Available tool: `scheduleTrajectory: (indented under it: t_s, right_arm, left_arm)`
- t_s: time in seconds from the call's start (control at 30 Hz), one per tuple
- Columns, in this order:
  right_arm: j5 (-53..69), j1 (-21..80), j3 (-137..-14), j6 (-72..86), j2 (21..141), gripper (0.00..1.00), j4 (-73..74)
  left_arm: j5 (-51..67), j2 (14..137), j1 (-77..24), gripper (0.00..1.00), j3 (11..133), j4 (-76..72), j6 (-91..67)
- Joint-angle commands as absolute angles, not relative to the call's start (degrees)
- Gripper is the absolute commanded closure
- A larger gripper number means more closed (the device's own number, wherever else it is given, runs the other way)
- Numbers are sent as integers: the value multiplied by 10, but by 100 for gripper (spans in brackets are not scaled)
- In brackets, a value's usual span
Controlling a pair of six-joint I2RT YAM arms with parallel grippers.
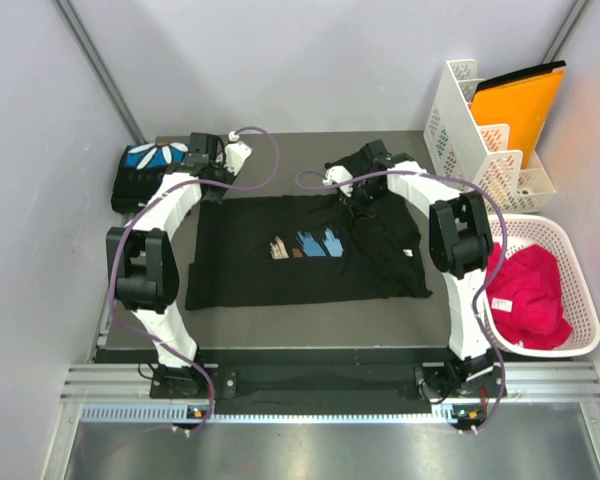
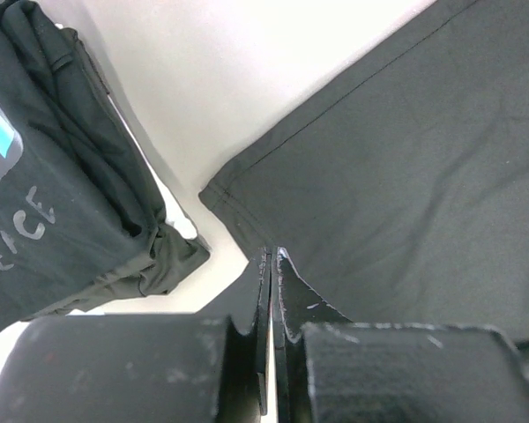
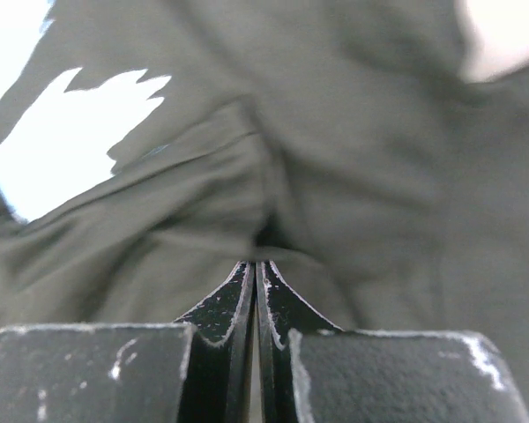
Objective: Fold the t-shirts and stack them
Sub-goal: Fold the tshirt
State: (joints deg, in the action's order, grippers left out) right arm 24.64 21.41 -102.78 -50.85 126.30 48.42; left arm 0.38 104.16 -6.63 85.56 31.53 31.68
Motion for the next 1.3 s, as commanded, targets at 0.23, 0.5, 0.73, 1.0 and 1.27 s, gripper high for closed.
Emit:
scheduleTrajectory:
  t_s: [0.23, 0.5, 0.73, 1.0, 1.27]
  right_arm:
    - [64, 226, -947, -448, 1214, 100, 215]
    - [-33, 226, -917, -430, 1197, 100, 127]
    - [119, 186, -1041, -365, 1208, 76, 291]
    - [253, 120, -1088, -363, 1230, 58, 404]
    - [358, 87, -1100, -436, 1290, 57, 544]
  left_arm:
    - [4, 1047, -70, 100, 878, 308, 325]
    - [5, 1050, -73, 100, 880, 307, 328]
    - [30, 1049, -82, 100, 906, 332, 350]
    - [40, 1041, -105, 100, 897, 351, 368]
    - [198, 1025, -140, 79, 901, 407, 438]
